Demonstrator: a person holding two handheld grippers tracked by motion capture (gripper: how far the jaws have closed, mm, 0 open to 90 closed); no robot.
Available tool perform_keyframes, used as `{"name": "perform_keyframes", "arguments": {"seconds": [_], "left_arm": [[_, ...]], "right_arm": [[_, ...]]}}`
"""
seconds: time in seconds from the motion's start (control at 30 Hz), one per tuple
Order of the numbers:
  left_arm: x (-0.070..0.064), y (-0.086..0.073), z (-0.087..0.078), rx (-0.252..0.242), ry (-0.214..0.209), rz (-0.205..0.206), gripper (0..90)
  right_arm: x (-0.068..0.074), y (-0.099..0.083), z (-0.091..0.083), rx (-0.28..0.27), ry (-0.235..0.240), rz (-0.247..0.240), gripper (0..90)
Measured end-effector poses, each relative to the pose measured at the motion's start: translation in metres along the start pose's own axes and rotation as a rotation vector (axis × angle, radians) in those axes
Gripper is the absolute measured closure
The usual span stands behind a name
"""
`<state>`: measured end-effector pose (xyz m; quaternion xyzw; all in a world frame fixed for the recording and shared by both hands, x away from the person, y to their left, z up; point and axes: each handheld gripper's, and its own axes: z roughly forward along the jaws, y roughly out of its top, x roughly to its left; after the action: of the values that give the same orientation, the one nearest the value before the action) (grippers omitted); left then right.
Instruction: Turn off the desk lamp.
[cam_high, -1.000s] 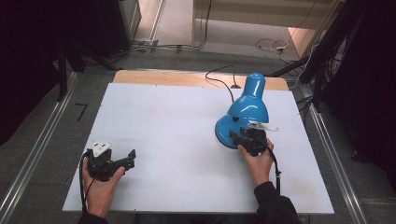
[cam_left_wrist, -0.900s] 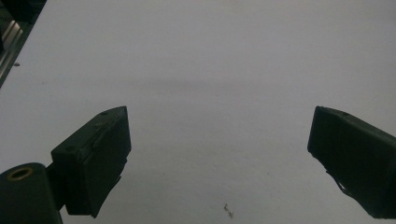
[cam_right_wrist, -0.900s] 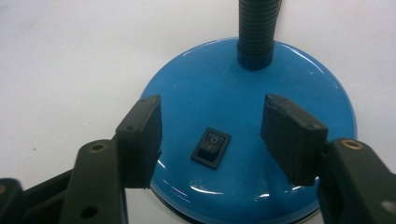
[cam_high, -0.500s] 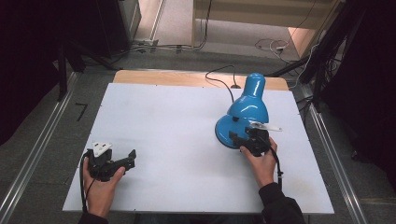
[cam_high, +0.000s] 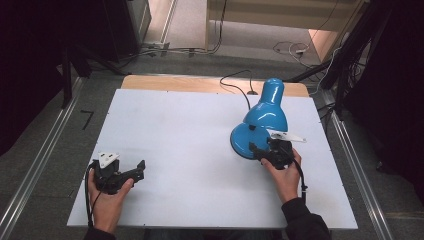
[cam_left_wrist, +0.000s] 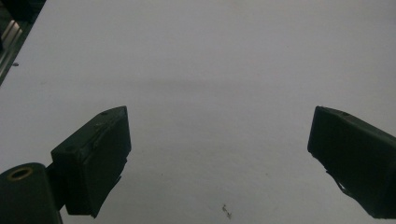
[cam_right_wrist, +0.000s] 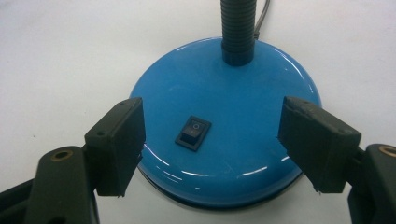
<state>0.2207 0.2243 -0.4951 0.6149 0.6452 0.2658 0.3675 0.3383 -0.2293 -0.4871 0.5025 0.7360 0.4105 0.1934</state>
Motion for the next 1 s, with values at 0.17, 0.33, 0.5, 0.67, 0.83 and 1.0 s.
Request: {"name": "perform_keyframes", "arguments": {"seconds": [0.17, 0.33, 0.5, 0.67, 0.83, 1.0], "left_arm": [[0.0, 0.0, 0.0, 0.0, -0.001, 0.001, 6.8], [0.0, 0.0, 0.0, 0.0, -0.001, 0.0, 6.8], [0.0, 0.0, 0.0, -0.001, -0.001, 0.0, 6.8], [0.0, 0.0, 0.0, -0.001, 0.0, 0.001, 6.8], [0.0, 0.0, 0.0, -0.002, -0.001, -0.002, 6.8], [0.0, 0.0, 0.0, -0.001, 0.0, 0.0, 6.8]], "right_arm": [[-0.002, -0.002, -0.005, 0.003, 0.001, -0.003, 21.5], [-0.004, -0.003, -0.01, 0.006, -0.003, -0.008, 21.5], [-0.009, -0.004, -0.016, 0.004, -0.012, -0.016, 21.5], [-0.013, -0.006, -0.02, 0.009, -0.026, -0.018, 21.3], [-0.018, -0.008, -0.027, 0.004, -0.031, -0.021, 21.3], [-0.022, -0.009, -0.035, -0.002, -0.031, -0.023, 21.1]]}}
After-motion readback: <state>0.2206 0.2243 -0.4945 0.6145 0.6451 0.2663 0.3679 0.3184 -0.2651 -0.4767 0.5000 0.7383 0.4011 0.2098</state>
